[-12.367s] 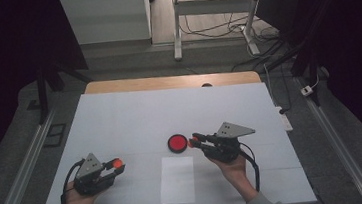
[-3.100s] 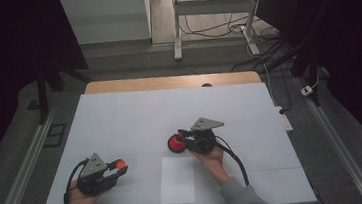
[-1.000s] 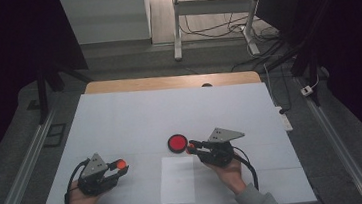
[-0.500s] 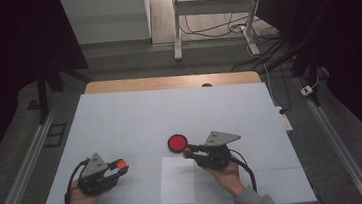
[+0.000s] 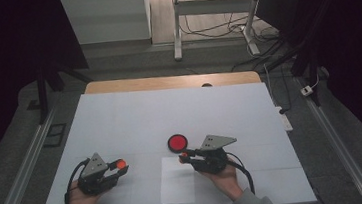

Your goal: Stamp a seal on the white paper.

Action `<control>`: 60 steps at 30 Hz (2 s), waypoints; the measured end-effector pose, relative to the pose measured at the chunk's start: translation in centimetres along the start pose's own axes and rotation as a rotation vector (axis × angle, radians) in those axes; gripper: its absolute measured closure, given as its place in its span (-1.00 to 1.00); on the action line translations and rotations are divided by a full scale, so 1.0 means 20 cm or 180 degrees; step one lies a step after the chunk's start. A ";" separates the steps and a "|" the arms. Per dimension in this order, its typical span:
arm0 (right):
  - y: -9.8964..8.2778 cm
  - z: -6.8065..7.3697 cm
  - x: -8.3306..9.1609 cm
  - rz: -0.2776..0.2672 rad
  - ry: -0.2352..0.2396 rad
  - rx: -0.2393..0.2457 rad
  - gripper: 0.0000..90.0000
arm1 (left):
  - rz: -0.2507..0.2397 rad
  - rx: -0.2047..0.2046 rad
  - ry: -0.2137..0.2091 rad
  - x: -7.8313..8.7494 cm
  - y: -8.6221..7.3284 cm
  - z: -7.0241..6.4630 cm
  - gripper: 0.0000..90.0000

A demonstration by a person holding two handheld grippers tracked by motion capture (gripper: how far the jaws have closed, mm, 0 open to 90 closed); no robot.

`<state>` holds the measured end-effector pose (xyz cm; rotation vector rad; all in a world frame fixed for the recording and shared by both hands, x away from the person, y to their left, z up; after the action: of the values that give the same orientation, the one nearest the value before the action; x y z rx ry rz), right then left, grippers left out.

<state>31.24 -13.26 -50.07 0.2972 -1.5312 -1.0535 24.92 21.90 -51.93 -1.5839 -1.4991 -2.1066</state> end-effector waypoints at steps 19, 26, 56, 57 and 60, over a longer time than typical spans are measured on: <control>-0.03 0.05 -0.07 0.0169 0.0069 0.0086 0.60 | -0.0004 -0.0004 0.0004 0.00 0.00 0.00 0.43; -0.04 0.07 -0.10 0.0238 0.0095 0.0120 0.60 | -0.0004 -0.0003 0.0004 0.00 0.00 0.00 0.43; -0.09 0.08 -0.19 0.0482 0.0042 0.0212 0.60 | 0.0006 -0.0008 -0.0002 0.00 0.00 0.00 0.43; -0.09 0.08 -0.19 0.0477 0.0037 0.0213 0.60 | 0.0008 -0.0009 -0.0003 0.00 0.00 0.00 0.43; -0.09 0.08 -0.19 0.0485 0.0023 0.0224 0.60 | 0.0010 -0.0012 -0.0004 0.00 0.00 0.00 0.43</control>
<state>30.20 -10.80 -53.77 0.2287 -1.5610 -0.8797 24.92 21.94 -51.98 -1.5883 -1.4928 -2.1084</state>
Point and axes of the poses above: each handheld gripper's, and its own axes: x roughly backward along the jaws, y roughly out of its top, z roughly to its left, the point moved 1 cm from there along -x, roughly forward along the jaws, and after that the axes turned 15 degrees about z, right-handed, at the moved point
